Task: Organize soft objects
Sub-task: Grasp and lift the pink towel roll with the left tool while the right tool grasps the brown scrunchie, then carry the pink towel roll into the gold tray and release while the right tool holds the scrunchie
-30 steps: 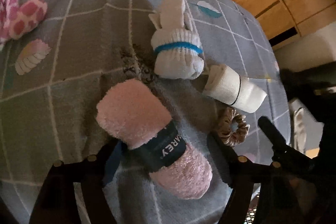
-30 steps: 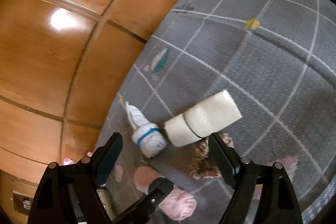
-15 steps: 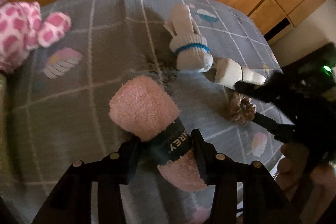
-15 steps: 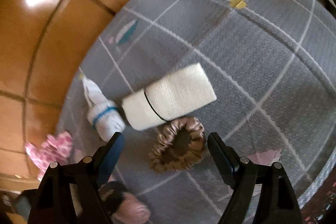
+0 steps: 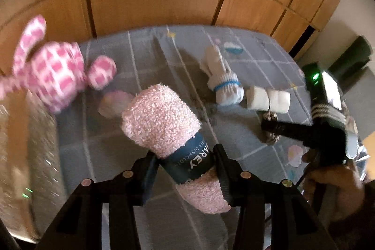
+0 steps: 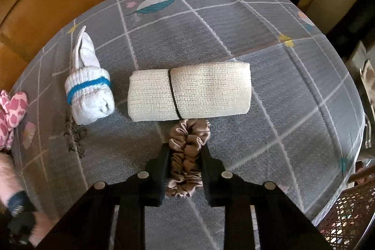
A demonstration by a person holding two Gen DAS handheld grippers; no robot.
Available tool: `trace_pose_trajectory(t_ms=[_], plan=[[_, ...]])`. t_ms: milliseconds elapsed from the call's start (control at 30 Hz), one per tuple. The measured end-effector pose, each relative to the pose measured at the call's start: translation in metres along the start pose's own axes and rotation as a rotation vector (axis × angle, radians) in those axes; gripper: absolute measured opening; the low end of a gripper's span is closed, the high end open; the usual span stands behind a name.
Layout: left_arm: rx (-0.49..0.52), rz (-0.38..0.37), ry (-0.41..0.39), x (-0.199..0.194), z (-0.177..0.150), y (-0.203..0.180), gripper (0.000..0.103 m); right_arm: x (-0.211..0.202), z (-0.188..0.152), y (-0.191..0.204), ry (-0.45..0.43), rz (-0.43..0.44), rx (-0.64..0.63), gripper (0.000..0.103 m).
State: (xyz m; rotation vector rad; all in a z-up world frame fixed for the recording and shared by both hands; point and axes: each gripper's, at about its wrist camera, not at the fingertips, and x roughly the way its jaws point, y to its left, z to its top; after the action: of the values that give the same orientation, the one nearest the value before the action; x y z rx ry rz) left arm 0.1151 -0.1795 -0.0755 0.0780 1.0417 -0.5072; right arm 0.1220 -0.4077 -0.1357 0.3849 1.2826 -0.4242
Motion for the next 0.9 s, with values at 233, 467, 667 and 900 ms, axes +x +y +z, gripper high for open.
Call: trace_pose_trajectory(t_ms=[233,467,667,900], plan=[[0.025,0.050,-0.115,-0.042,0.033,0.026,0.046,0.006,0.001,0.014,-0.004,-0.025,-0.027,0.026],[-0.055,0.128,-0.175,-0.065,0.083,0.084,0.046,0.002,-0.001,0.025,-0.021,-0.039,-0.051,0.026],[-0.183,0.195,-0.222,-0.092,0.104,0.151,0.046,0.000,-0.001,0.031,-0.037,-0.043,-0.072,0.026],[-0.353,0.335,-0.259,-0.134,0.088,0.252,0.047,0.000,0.001,0.037,-0.043,-0.052,-0.096,0.026]])
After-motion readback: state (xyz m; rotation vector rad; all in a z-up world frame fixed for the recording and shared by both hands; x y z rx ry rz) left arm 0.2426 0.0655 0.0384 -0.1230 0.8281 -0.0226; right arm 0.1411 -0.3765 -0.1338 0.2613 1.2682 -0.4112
